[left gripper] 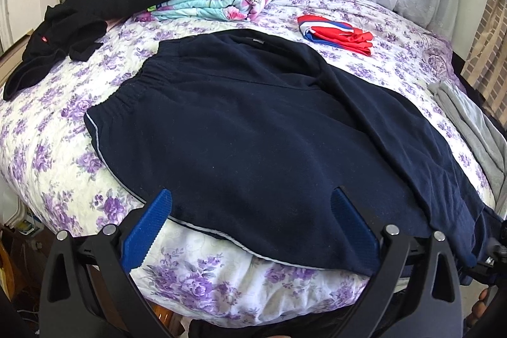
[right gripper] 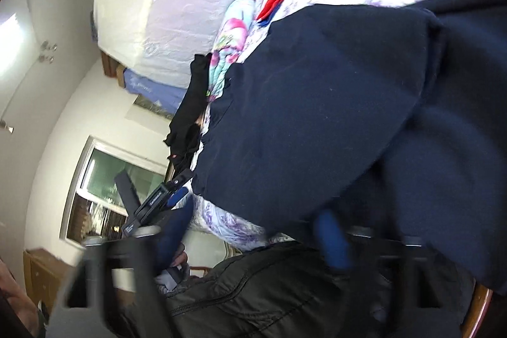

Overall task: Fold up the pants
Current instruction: 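Grasp the navy pants leg hem with the right gripper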

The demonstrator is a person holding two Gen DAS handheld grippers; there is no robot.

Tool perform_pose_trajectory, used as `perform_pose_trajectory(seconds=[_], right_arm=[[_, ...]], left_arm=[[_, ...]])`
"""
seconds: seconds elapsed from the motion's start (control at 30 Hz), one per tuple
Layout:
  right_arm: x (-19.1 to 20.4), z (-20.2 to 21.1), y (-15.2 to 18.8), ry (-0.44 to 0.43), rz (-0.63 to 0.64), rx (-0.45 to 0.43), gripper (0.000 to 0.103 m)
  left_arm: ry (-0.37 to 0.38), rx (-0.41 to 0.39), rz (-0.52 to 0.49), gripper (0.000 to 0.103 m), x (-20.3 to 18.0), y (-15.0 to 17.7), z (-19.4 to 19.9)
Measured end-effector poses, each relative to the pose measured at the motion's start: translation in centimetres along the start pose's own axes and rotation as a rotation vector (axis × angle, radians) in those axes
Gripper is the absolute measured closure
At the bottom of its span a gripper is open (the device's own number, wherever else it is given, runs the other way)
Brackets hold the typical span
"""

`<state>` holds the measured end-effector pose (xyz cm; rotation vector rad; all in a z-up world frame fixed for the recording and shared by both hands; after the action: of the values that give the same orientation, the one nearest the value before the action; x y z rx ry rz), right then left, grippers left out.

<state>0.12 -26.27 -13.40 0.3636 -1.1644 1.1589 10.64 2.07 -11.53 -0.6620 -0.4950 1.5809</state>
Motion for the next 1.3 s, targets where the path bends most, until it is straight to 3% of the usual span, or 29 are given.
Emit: perform_pose_trajectory(seconds=[0.03,0.07,0.17,0.23,0.37,0.5,0.7,0.9,0.97,1.13,1.3], right_arm=[[0.0,-0.4,-0.1,-0.010,-0.001,0.010,0.079],[-0.2,-0.7,-0.2,-0.005,-0.008,0.019,0.084],[-1.0,-1.4,-0.2,0.011,-0.033,0.030,0.088],[-0.4,-0.6,-0.7,0.015,0.000,-0.010,0.091],[2.2,2.3,-4.5,0.025,0.091,-0.113,0.091],[4.0,3.3,-11.7,0.046,0.137,-0.175,0.091],[2.4,3.2,-23.8,0.203,0.146,-0.288,0.091],[0.2,2.4,-32.3,0.297,0.138,-0.351,0.091],[-0.9,2.9,-34.1,0.327,0.130,-0.371,0.091],[-4.7,2.8,-38.0,0.414,0.089,-0.387,0.091],[-8.4,0.5,-38.8,0.477,0.060,-0.337,0.091]], left_arm=[[0.000,0.000,-0.001,0.004,0.0,0.0,0.0],[0.003,-0.002,-0.004,0.004,0.0,0.0,0.0],[-0.009,-0.017,-0.023,0.004,0.0,-0.1,0.1],[-0.023,-0.023,-0.037,0.004,0.0,-0.1,0.1],[-0.077,-0.049,-0.074,0.004,0.4,-0.9,-0.3],[-0.134,-0.056,-0.090,0.004,1.4,-2.9,-1.4],[-0.237,-0.066,-0.043,0.004,5.5,-8.1,-3.7],[-0.262,-0.040,0.023,0.004,8.3,-13.9,-7.5],[-0.265,-0.031,0.015,0.004,8.3,-15.3,-8.8],[-0.358,-0.010,-0.034,0.004,10.4,-19.1,-11.9],[-0.336,0.032,0.012,0.004,15.6,-21.5,-13.7]])
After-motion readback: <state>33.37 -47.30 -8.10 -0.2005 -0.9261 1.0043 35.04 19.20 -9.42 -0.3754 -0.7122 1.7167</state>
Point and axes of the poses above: each gripper's, at about its wrist camera, not at the fingertips, and z roughly against the way its jaws point, x to its left, y to its underside, the point moved 10 cm from there along -z, roughly the way its jaws point, and after that the axes turned 3 degrees about y, right-handed, at the moved point
